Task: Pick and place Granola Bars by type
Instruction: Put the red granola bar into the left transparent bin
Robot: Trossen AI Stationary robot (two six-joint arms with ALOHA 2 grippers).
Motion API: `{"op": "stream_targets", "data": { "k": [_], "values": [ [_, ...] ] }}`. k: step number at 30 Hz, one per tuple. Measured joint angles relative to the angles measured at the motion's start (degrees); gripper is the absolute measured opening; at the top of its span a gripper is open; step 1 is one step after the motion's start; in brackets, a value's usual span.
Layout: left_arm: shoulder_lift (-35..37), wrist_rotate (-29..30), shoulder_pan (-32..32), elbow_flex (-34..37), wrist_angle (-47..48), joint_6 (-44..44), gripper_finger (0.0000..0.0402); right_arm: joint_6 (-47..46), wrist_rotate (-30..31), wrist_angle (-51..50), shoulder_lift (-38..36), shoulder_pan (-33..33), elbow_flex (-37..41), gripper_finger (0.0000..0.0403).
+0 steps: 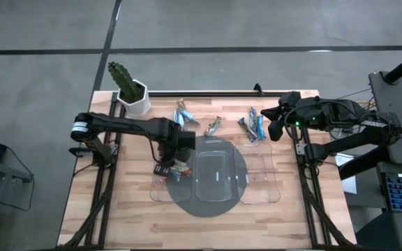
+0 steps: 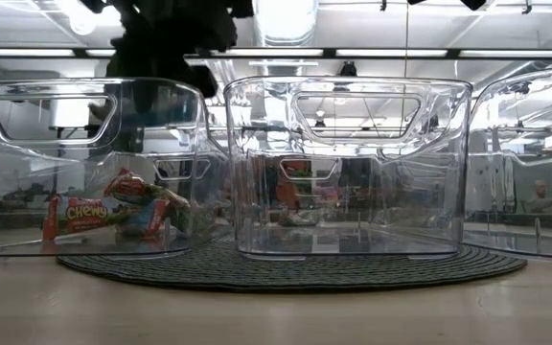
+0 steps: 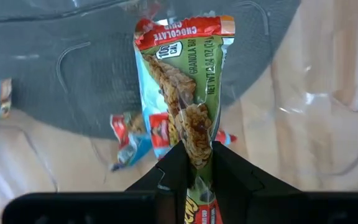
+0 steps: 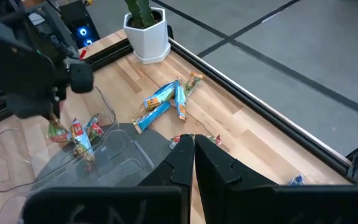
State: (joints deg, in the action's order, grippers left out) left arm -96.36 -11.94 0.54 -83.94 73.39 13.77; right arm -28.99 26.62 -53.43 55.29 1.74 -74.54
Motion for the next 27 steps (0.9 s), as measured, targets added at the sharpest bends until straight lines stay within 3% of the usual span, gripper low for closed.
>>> {"op": "stream_targets", "data": {
  "k": [14,27],
  "values": [
    [0.0,-0.3,0.0,4.4,-6.6,2.2,0.0052,-0.8,0.1,-0.1,0.0,0.0,0.0,0.0008],
    [0.0,-0.6,0.0,4.4,-6.9,-1.0,0.0127,-0.9,0.1,-0.1,0.0,0.0,0.0,0.0008]
  ]
}}
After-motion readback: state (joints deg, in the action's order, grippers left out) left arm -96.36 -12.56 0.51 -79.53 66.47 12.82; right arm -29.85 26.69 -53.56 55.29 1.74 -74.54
